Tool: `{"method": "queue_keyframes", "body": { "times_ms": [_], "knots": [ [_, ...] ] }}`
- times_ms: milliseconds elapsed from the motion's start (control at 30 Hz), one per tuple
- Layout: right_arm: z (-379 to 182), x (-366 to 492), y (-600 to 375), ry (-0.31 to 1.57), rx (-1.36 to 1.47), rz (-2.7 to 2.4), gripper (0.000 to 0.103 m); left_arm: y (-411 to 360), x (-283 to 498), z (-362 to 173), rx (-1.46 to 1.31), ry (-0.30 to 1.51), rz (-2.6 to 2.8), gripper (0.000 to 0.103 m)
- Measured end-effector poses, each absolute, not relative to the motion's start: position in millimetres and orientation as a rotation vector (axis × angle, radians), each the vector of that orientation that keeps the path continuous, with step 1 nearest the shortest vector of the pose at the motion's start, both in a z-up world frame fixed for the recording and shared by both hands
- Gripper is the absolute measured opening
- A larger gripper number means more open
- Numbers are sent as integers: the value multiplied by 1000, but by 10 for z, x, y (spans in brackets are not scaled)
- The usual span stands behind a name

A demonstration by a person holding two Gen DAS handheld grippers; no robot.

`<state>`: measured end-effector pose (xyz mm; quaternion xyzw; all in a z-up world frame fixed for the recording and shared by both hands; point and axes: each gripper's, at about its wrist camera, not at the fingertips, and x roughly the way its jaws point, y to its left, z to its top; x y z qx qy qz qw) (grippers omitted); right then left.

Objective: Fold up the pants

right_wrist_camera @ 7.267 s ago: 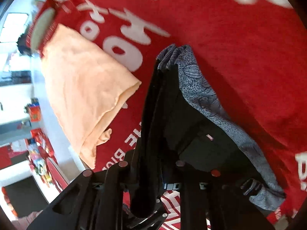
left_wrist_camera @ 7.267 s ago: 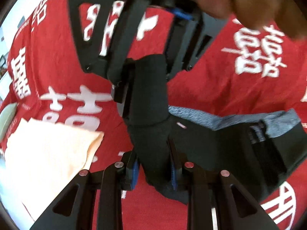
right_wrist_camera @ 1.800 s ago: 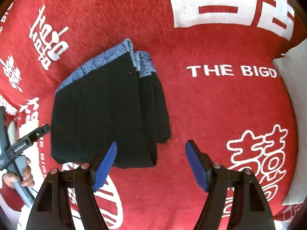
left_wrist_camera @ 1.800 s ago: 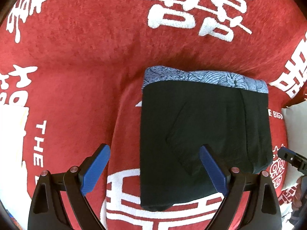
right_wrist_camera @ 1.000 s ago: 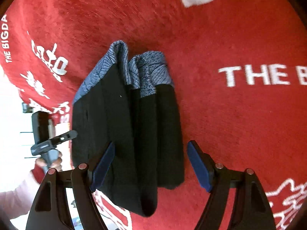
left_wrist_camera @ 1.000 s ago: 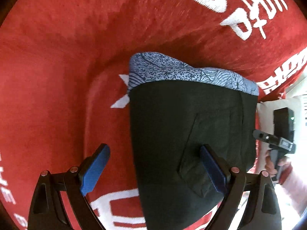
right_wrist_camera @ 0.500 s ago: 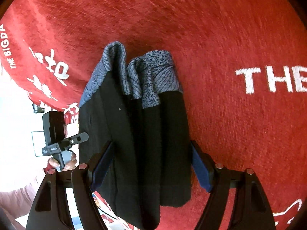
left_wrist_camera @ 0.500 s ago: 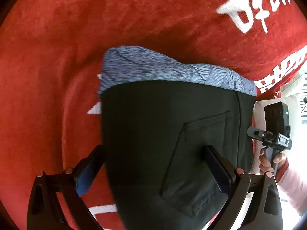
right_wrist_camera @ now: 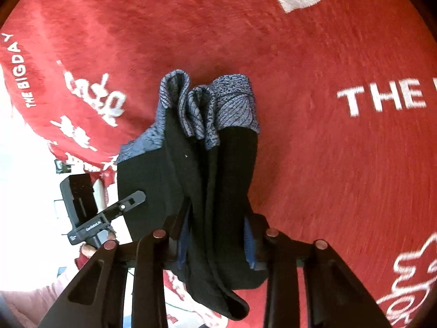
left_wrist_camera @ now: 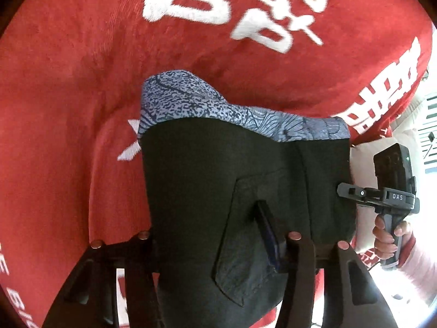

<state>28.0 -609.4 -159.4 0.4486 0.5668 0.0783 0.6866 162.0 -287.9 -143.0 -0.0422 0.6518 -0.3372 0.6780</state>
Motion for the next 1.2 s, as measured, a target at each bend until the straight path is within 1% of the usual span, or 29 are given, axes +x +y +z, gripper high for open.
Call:
{"method": "queue_keyframes", "body": {
  "times_ms": [33,267,367,433,500,533,567,600,633,667,733,800,1000,1067,1133,1200],
  "knots": [
    [-1551,230,-6075,1274,1007,182,36,-2955,1557,-1401,-92,1465,-756,55],
    [-1287,-305,-5882,1272,1041,209,36,-2806,997,-1013,-40,1438,-725,55],
    [-1303,-523,-5754,1284,1046,206,36,-2700,776,-1025,-20,1436,-700,55],
    [-1368,-647,-5696,1294,1044,196,36,-2637,663,-1151,-22,1448,-683,55],
    [-1520,-766,-5615,1323,1006,164,37,-2549,576,-1348,-8,1474,-659,61],
    [-1592,-802,-5579,1337,975,144,39,-2514,537,-1471,10,1480,-630,69],
    [-1655,-815,-5531,1343,939,125,41,-2501,523,-1532,12,1473,-614,82],
    [-1685,-828,-5522,1336,915,112,46,-2433,517,-1572,5,1433,-601,88],
    [-1707,-849,-5523,1312,894,94,52,-2395,533,-1608,8,1415,-582,98],
    [-1723,-847,-5522,1306,887,86,55,-2396,543,-1626,7,1414,-572,103],
    [-1730,-854,-5513,1302,852,60,64,-2367,557,-1641,8,1404,-567,103],
    [-1675,-883,-5499,1307,814,30,67,-2364,538,-1591,49,1385,-556,103],
    [-1287,-974,-5306,1347,606,-174,70,-2320,370,-1230,200,1327,-419,103],
    [-1156,-1035,-5217,1365,553,-218,72,-2349,249,-1094,224,1310,-409,103],
    [-1063,-1070,-5150,1377,518,-257,81,-2361,144,-998,252,1302,-407,103],
    [-927,-1117,-5033,1375,486,-291,81,-2392,16,-904,281,1303,-411,103]
  ]
}}
